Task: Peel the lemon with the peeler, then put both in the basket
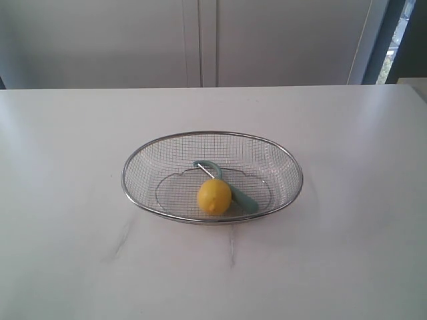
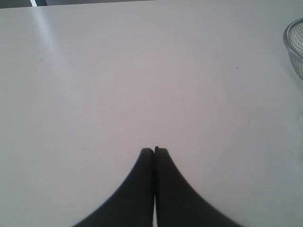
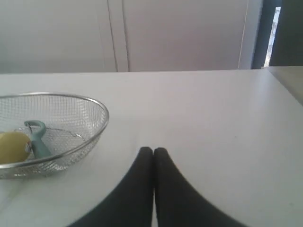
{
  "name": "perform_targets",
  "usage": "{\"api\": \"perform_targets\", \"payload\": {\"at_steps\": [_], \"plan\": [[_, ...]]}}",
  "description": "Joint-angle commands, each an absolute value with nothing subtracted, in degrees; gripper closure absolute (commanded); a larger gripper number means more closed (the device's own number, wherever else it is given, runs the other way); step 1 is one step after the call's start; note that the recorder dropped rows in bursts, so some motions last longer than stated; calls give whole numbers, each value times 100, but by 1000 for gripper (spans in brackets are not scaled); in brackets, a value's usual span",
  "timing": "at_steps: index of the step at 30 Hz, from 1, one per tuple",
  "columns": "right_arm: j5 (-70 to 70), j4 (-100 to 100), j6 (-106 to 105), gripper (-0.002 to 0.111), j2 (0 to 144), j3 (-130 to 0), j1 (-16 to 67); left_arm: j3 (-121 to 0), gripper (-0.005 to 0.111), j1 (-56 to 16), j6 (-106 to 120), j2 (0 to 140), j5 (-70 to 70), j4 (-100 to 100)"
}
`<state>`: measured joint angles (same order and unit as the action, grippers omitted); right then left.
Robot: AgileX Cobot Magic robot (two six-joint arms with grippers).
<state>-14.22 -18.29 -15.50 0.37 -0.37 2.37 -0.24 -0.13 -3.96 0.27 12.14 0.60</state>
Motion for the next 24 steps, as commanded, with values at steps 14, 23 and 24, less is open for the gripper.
{"api": "perform_targets", "payload": {"at_steps": [14,23,24], "plan": [[-1812,359,692,108,0,0,214,0,107,-12,-411,0,1205,0],[-1775,388,512,108,0,0,214,0,107,-12,-411,0,1205,0],[-1775,388,447,108,0,0,214,0,107,-12,-411,0,1205,0]]}}
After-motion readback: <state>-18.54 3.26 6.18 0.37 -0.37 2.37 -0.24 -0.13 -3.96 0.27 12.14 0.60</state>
